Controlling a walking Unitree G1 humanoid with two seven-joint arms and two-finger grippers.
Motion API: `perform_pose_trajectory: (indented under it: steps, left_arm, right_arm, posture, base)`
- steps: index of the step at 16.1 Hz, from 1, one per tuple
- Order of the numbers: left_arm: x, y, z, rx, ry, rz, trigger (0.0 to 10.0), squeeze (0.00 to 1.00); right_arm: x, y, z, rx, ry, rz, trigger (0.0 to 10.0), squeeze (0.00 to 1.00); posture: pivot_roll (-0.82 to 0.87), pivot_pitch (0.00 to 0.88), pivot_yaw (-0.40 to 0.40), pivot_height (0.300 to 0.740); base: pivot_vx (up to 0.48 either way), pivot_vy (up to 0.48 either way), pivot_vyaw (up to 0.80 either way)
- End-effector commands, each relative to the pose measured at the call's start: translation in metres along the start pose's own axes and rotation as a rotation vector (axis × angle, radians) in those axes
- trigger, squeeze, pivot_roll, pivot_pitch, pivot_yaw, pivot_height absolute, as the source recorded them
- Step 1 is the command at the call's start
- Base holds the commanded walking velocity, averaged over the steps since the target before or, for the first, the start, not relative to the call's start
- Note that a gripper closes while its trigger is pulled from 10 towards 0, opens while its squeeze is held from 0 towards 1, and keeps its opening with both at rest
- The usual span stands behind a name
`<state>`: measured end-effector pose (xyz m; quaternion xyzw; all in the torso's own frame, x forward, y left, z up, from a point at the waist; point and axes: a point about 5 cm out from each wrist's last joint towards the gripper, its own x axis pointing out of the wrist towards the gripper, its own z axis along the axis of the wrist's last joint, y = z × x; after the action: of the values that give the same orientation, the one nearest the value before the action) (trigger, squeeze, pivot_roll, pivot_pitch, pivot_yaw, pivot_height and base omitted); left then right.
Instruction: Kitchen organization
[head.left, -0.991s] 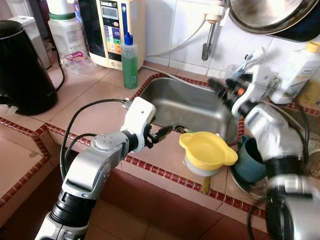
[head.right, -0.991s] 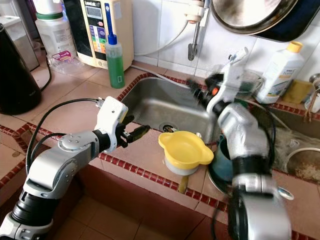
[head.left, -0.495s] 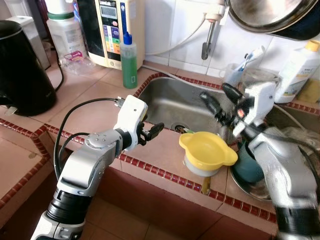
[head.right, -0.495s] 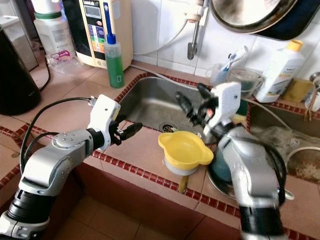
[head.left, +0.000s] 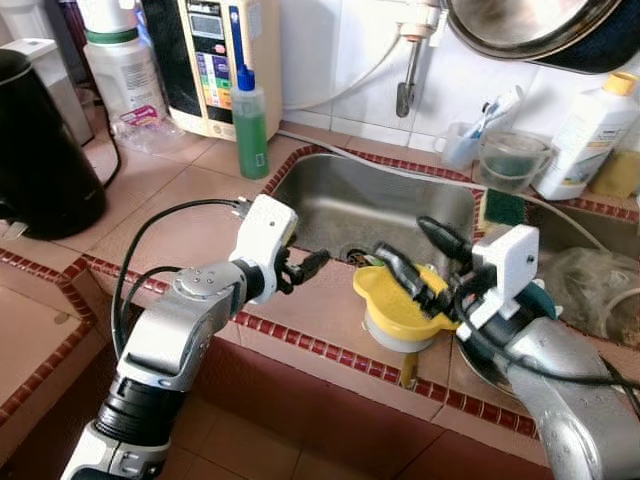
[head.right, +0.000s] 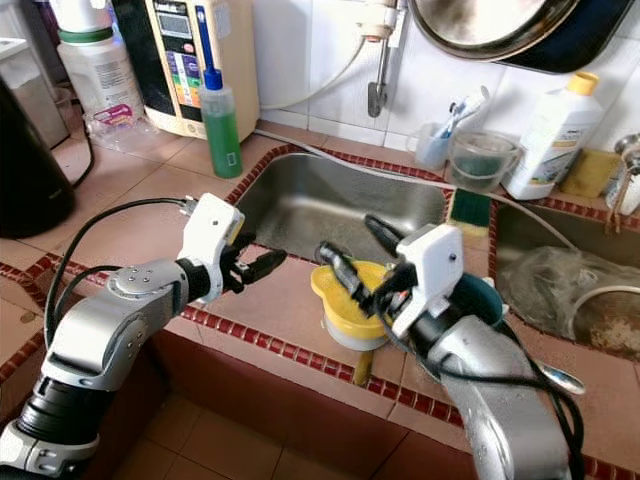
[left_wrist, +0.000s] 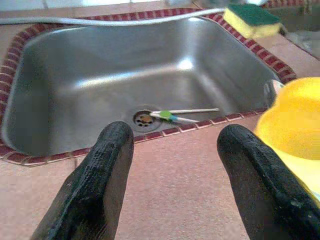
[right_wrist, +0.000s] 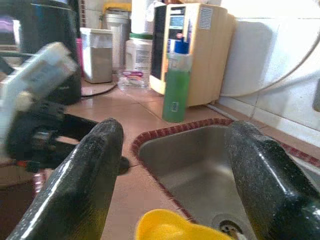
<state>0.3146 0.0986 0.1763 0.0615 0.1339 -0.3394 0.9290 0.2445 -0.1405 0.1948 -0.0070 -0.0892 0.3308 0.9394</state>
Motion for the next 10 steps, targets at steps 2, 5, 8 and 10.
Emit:
perform_pose_trajectory:
  steps: [2,5,8,10]
  left_arm:
    - [-0.001,-0.007,0.005,0.054,-0.001,-0.07,10.0,0.0]
    - [-0.003,-0.009,0.001,0.067,0.018,-0.105,10.0,0.0]
    - [-0.003,-0.009,0.0,0.052,0.031,-0.122,10.0,0.0]
    - [-0.005,-0.014,-0.001,0.071,0.045,-0.178,10.0,0.0]
  right_arm:
    - [-0.002,0.002,0.004,-0.003,0.002,0.014,10.0,0.0]
    - [-0.011,0.011,-0.001,-0.007,0.053,0.074,10.0,0.0]
    - [-0.02,0.017,-0.007,-0.008,0.118,0.113,10.0,0.0]
    - [-0.026,0.018,-0.011,-0.011,0.159,0.134,10.0,0.0]
  posture:
    - [-0.17,0.008,0.023,0.736]
    - [-0.17,0.012,0.025,0.736]
    - [-0.17,0.017,0.028,0.736]
    - [-0.17,0.018,0.028,0.736]
  base:
    - [0.0,0.0,0.0]
    - [0.0,0.0,0.0]
    - [0.0,0.0,0.0]
    - [0.0,0.0,0.0]
